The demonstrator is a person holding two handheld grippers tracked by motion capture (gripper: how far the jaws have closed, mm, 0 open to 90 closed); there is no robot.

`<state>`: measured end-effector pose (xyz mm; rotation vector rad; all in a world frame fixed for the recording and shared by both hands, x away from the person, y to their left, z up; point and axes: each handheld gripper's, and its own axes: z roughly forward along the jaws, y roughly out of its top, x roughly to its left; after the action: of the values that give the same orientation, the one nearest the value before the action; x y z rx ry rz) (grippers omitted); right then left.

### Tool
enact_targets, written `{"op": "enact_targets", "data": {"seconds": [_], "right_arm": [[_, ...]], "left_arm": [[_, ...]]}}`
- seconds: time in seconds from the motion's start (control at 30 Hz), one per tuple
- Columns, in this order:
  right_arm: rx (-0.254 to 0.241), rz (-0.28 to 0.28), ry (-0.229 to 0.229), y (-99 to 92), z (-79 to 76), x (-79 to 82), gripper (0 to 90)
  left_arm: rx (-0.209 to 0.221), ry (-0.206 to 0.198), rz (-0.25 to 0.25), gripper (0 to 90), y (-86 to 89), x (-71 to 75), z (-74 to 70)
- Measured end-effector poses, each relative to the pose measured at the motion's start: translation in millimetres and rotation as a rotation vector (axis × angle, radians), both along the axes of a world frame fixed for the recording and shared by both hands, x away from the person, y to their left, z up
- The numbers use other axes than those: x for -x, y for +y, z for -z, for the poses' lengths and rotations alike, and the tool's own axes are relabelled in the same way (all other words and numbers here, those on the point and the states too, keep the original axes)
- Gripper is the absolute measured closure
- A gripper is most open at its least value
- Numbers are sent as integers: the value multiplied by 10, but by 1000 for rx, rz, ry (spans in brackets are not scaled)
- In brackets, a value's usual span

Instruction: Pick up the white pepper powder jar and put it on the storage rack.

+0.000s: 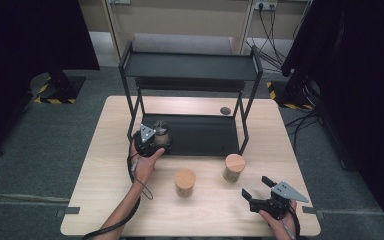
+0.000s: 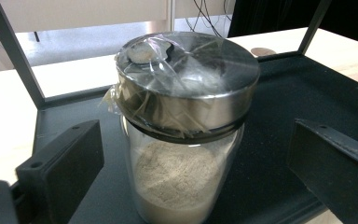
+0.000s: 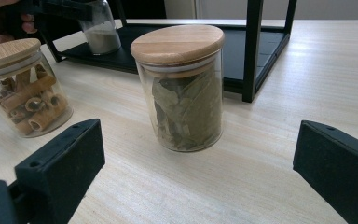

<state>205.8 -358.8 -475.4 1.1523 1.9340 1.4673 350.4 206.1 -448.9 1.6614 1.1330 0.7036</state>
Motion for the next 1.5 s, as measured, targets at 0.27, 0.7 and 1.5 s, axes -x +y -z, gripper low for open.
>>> {"op": "enact_targets", "data": {"seconds": [0.27,0.7,1.5], "right_arm": [[1,-1,0,-1,0,0,25],[2,-1,-1,0,0,0,25],[3,0,0,3,-3,-1,25]], "left_arm": [[12,-13,15,38,22,86,11],[14,-24,31,38,59,227,17],[10,-41,63,39,147,458,66]]}}
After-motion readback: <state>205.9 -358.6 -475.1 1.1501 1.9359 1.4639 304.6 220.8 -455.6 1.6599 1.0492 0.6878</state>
